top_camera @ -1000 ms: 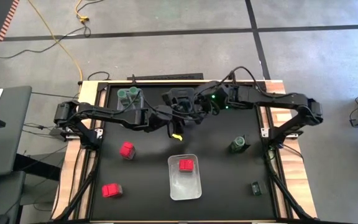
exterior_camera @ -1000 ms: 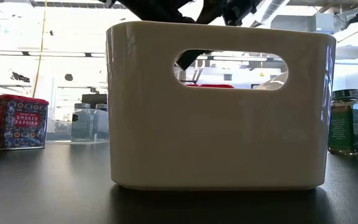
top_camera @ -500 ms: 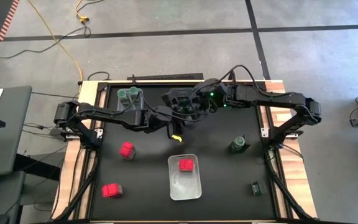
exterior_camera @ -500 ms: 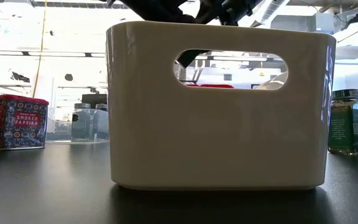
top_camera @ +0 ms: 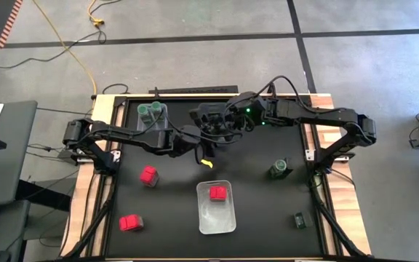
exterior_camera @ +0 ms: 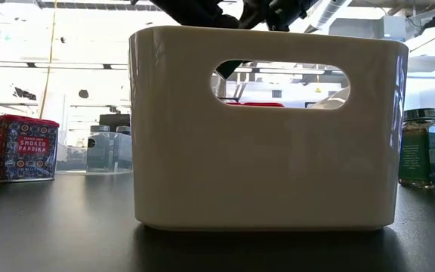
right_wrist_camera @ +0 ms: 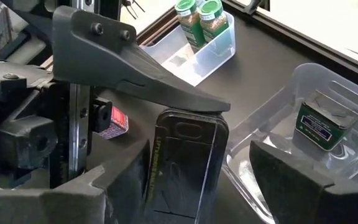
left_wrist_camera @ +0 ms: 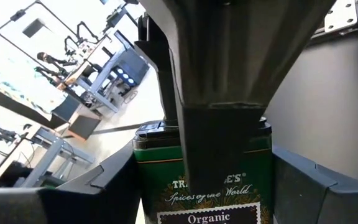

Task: Sort spices by type
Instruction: Put the bottom left black seasoning can into the black bin

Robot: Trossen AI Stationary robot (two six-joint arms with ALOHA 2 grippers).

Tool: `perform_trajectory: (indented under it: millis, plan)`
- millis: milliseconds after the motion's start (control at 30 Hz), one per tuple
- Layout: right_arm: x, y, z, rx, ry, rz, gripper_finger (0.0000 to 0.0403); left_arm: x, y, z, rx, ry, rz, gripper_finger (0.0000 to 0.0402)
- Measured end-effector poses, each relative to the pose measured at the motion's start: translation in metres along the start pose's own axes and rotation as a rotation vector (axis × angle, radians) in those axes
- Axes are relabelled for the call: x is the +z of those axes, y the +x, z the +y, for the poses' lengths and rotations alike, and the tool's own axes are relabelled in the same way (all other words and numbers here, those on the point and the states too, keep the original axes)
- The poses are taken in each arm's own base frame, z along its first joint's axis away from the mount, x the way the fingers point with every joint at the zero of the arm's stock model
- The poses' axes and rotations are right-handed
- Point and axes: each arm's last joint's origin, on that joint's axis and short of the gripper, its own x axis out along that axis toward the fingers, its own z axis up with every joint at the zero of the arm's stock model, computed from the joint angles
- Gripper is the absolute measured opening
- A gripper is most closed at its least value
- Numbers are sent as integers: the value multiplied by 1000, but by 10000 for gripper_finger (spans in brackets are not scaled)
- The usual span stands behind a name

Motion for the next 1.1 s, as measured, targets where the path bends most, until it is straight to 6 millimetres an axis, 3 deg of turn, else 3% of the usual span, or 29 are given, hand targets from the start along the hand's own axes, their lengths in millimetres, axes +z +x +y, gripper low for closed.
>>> perform_trajectory:
  millis: [833,1100]
  plan:
    - [0,0,0,5,-1,4,300,-1,0,-1,1,35,9,271]
    - [0,0,1,6,-4,3,257,-1,0,-1,1,34,9,271]
